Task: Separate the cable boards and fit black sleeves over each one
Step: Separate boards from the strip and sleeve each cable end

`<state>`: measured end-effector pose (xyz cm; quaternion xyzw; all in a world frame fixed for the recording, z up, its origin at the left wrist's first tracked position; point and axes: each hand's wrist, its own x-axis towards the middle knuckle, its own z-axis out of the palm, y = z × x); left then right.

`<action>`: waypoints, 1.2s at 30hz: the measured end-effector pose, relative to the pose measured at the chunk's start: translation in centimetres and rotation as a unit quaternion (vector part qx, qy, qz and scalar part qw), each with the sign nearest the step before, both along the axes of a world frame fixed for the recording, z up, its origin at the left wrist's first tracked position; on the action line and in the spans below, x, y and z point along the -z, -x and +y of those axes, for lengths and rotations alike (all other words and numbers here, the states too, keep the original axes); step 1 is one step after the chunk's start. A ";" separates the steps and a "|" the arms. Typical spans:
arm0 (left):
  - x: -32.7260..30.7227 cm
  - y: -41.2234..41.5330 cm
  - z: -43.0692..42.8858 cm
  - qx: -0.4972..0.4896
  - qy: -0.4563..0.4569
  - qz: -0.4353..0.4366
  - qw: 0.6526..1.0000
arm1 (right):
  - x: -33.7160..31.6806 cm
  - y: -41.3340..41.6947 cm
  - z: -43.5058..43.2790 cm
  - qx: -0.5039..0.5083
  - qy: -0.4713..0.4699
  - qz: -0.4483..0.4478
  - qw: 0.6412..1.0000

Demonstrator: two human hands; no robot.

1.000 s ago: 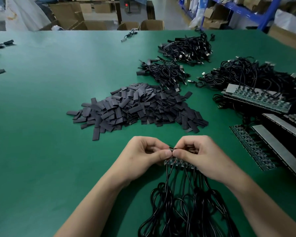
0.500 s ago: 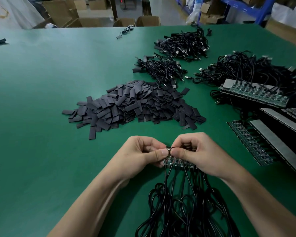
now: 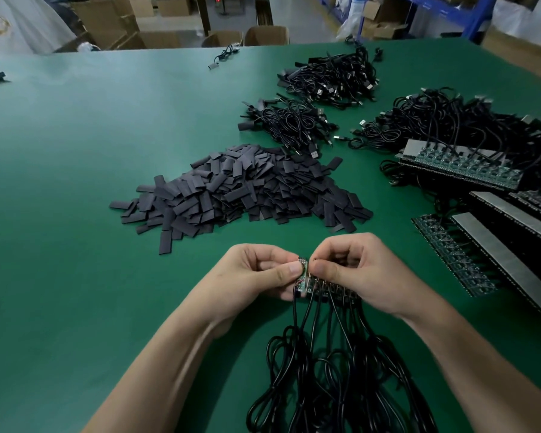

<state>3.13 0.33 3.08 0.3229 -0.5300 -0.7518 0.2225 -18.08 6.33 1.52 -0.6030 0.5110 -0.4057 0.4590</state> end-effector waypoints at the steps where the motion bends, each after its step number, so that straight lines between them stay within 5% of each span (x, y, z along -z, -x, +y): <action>1: 0.0 -0.1 -0.1 -0.001 0.003 -0.001 1.000 | 0.0 0.1 0.0 0.007 -0.003 0.013 1.000; 8: -0.1 -1.5 -1.1 -0.078 0.102 0.016 0.992 | -0.3 -0.8 0.6 0.088 0.085 0.205 0.971; 12: 0.3 -0.9 -0.9 -0.084 0.179 0.032 0.980 | -0.7 -2.5 1.0 0.068 0.110 0.141 0.982; 15: 0.1 -0.7 -0.7 -0.055 0.204 0.077 0.974 | -0.7 -3.5 1.0 0.028 0.056 0.029 0.998; 18: 0.3 -0.7 -1.7 -0.163 0.293 -0.034 0.942 | -1.6 -3.3 1.1 0.000 0.045 -0.184 0.982; 23: 0.4 -1.0 -4.0 -0.278 0.472 -0.258 0.796 | -2.8 -0.3 1.3 -0.075 0.005 -0.557 0.827; 26: 0.0 -1.0 -6.6 -0.280 0.521 -0.321 0.740 | -2.9 1.2 1.0 -0.110 -0.051 -0.640 0.759; 29: 0.0 -0.4 -9.2 -0.246 0.529 -0.415 0.698 | -2.5 2.0 1.1 -0.076 -0.078 -0.552 0.827; 32: 0.6 -0.1 -10.4 -0.212 0.539 -0.460 0.673 | -2.3 1.5 0.9 0.020 -0.089 -0.329 0.940; 36: 1.3 -0.4 -10.8 -0.220 0.577 -0.447 0.648 | -1.6 -0.3 0.6 0.089 -0.052 -0.146 0.984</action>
